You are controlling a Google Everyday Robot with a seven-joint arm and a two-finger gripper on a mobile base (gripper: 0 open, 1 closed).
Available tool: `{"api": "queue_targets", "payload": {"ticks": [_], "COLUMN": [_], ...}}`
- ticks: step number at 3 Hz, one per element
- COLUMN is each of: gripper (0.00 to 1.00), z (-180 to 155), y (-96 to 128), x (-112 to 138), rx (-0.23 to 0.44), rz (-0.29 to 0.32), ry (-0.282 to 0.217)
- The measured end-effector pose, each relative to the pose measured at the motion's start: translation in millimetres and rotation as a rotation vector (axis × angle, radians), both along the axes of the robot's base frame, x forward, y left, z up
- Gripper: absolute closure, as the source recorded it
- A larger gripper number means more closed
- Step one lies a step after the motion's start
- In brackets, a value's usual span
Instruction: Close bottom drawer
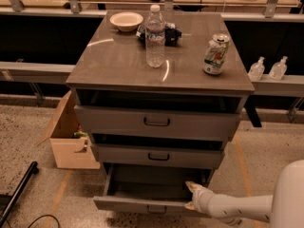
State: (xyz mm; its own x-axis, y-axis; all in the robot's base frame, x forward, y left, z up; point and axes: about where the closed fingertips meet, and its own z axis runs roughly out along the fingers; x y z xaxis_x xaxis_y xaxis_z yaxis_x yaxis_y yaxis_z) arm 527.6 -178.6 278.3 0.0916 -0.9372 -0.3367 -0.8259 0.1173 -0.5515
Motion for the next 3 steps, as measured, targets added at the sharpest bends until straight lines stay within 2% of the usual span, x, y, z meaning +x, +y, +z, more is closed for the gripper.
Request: {"api": "queue_targets", "payload": {"ticks": [1,2,3], "gripper": [0.62,0.85,1.00], "z": [2,-8,-26], "y": [1,12,20], "x": [-16,-31,-44], "rx": [0.008,0.036,0.059], "rz": [-0.002,0.000,-0.010], "ry": [0.059,0.094,0.121]}}
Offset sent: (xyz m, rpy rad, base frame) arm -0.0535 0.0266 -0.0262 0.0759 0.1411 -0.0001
